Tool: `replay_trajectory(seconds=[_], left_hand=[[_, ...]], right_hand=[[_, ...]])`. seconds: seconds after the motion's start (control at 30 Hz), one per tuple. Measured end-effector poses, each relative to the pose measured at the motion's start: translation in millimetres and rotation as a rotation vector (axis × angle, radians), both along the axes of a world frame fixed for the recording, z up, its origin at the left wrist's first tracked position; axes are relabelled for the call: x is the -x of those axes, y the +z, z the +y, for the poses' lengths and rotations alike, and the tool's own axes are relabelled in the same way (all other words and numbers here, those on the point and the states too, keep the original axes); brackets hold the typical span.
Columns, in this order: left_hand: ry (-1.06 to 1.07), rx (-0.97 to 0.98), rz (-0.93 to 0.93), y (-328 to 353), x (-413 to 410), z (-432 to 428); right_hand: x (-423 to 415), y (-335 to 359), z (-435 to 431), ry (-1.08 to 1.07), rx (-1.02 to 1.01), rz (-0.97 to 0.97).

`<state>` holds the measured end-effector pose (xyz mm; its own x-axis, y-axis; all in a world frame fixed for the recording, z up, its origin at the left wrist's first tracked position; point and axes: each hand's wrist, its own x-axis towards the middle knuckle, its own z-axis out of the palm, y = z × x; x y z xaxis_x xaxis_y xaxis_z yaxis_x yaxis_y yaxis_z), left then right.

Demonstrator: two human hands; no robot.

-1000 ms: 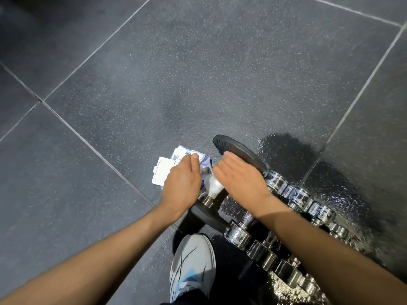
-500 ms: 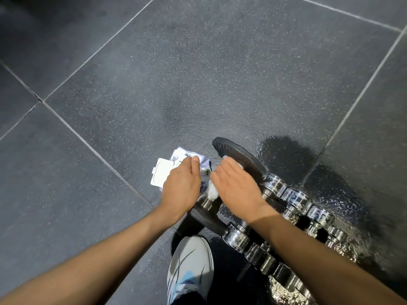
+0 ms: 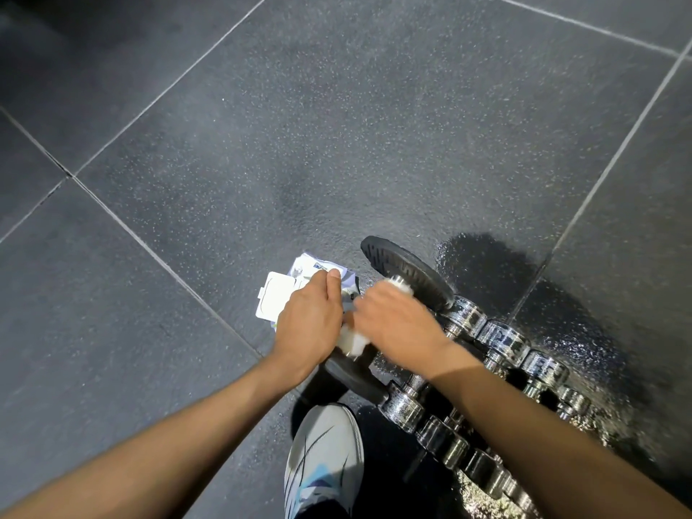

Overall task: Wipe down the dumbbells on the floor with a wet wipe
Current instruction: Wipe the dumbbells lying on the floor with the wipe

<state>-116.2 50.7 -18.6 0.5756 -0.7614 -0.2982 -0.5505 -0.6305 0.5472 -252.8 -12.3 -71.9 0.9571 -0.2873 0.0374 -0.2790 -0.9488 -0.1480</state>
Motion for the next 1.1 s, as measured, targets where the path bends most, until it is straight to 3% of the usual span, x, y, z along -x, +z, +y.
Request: replay_trajectory(seconds=[0.1, 0.23, 0.3, 0.5, 0.63, 0.8, 0.93, 1.1], left_hand=[[-0.004, 0.0, 0.005, 1.6, -0.3, 0.3], [-0.004, 0.006, 0.005, -0.7, -1.0, 0.7], [-0.005, 0.004, 0.007, -1.5, -1.9, 0.3], [-0.007, -0.007, 0.008, -2.2, -2.4, 0.7], [-0.011, -0.02, 0.006, -1.4, -2.3, 0.9], [0.002, -0.017, 0.018, -1.4, -3.1, 0.8], [-0.005, -0.02, 0.015, -0.3, -2.5, 1.2], [-0.01, -0.018, 0.021, 0.8, -2.0, 0.2]], right_hand=[[-1.1, 0.9, -9.1, -0.14, 0.067, -0.069], [-14.7, 7.2, 26.0, 0.15, 0.044, -0.03], [-12.4, 9.3, 15.7, 0.171, 0.003, -0.047], [-2.6, 1.7, -10.2, -0.065, 0.085, -0.119], [-8.8, 2.6, 26.8, 0.145, 0.057, -0.056], [-10.7, 5.5, -5.0, -0.028, 0.01, 0.03], [-22.9, 11.1, 15.3, 0.177, 0.04, 0.137], [-5.7, -8.6, 7.1, 0.13, 0.02, -0.09]])
